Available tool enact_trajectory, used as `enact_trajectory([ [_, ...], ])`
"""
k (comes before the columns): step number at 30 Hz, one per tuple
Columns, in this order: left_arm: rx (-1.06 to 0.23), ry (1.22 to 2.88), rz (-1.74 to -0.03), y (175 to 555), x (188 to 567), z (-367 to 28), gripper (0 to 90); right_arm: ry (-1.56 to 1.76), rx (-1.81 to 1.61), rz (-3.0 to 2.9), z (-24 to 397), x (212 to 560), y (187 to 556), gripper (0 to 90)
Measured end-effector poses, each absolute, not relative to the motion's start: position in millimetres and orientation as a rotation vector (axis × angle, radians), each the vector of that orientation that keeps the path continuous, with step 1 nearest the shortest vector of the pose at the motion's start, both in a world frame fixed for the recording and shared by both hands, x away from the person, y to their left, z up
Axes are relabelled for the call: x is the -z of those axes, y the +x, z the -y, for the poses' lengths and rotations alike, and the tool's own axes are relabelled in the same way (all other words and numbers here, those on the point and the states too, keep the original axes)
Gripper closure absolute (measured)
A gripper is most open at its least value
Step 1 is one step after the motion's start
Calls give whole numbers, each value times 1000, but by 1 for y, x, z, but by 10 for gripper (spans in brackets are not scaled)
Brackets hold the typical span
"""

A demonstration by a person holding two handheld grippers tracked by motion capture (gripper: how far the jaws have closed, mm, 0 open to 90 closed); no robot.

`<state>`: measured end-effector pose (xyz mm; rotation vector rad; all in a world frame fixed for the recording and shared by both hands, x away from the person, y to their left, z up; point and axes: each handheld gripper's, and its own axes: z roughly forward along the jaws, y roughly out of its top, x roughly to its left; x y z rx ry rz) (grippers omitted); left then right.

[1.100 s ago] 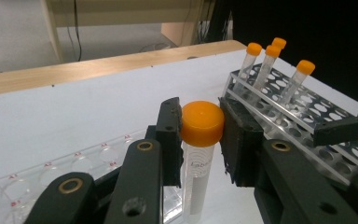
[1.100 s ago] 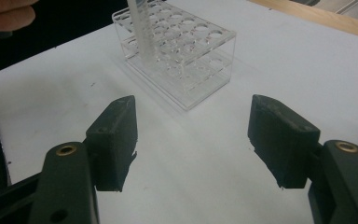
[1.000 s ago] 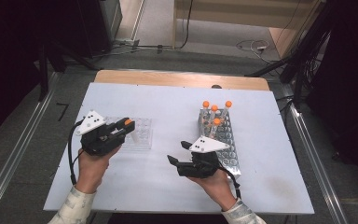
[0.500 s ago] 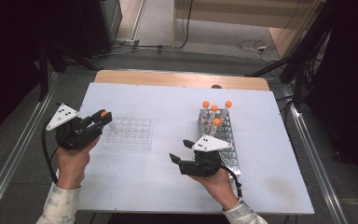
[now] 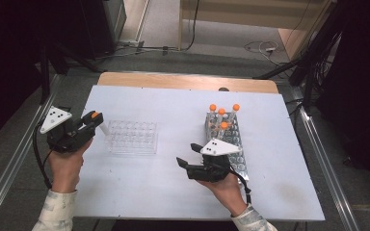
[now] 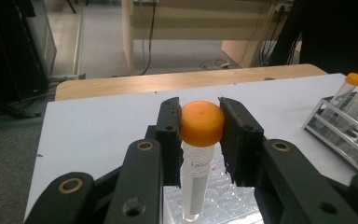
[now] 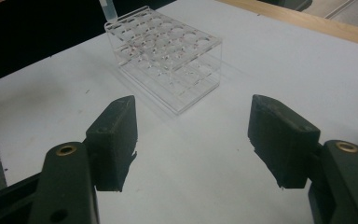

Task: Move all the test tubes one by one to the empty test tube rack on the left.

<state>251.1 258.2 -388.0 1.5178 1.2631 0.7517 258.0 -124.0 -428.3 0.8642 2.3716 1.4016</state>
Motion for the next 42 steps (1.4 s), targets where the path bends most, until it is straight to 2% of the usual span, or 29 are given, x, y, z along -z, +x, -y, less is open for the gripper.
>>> enact_trajectory([
  [15,-788,1619,-1317,264,423,-241,703,863,-1406,-2365,126,427,258,314],
  [36,-805,1690,-1348,258,437,-235,699,873,-1408,-2354,130,426,258,313],
  [38,-798,1685,-1344,259,438,-235,690,872,-1408,-2352,130,426,258,313],
  [42,-768,1680,-1330,260,438,-235,581,876,-1410,-2349,131,425,259,314],
])
